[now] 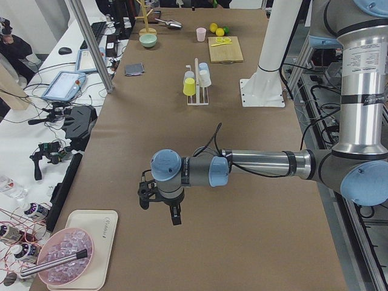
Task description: Place cup on cup holder
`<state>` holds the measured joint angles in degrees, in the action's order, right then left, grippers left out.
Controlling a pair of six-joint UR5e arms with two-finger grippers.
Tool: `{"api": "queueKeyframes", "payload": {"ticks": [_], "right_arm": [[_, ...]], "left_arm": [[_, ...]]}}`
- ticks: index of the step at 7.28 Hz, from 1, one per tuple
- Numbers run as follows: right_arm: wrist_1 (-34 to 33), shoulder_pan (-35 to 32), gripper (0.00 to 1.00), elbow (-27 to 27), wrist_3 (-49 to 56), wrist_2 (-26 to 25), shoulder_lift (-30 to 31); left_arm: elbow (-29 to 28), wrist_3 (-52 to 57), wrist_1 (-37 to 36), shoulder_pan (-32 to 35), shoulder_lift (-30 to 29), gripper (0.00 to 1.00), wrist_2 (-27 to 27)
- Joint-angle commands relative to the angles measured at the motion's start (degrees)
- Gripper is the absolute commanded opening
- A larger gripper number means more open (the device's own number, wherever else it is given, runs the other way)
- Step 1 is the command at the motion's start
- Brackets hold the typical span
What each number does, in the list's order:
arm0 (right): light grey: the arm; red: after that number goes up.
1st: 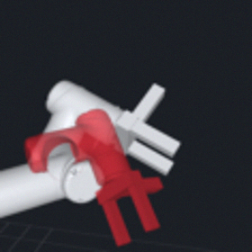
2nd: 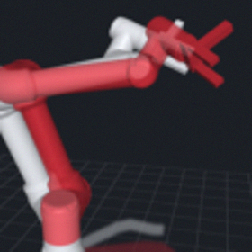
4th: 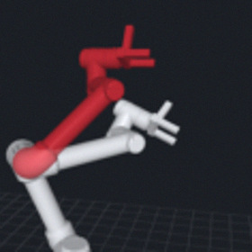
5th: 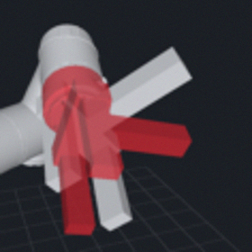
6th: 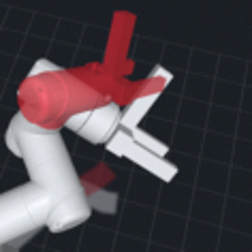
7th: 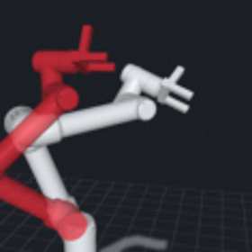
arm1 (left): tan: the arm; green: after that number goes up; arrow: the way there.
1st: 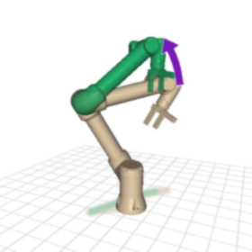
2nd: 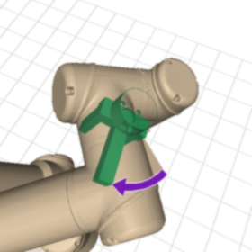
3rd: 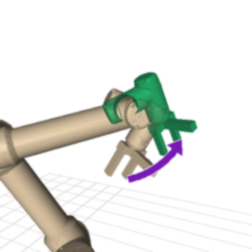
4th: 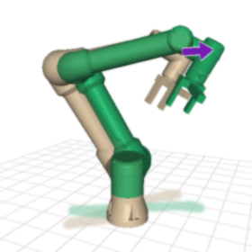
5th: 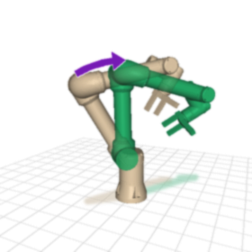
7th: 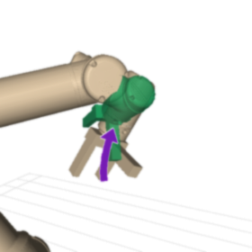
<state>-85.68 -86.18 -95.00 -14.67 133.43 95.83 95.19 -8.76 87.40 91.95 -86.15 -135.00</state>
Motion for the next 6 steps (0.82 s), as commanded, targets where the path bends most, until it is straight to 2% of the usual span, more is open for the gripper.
{"api": "queueKeyframes", "payload": {"ticks": [1,6], "right_arm": [[0.1,0.0,0.99,0.1,0.0,0.0,0.0],[0.4,0.0,0.99,0.3,0.1,-0.1,0.1]], "left_arm": [[0.5,0.1,0.2,0.1,0.2,0.98,0.1],[0.4,0.1,-0.2,0.0,0.2,0.98,0.3]]}}
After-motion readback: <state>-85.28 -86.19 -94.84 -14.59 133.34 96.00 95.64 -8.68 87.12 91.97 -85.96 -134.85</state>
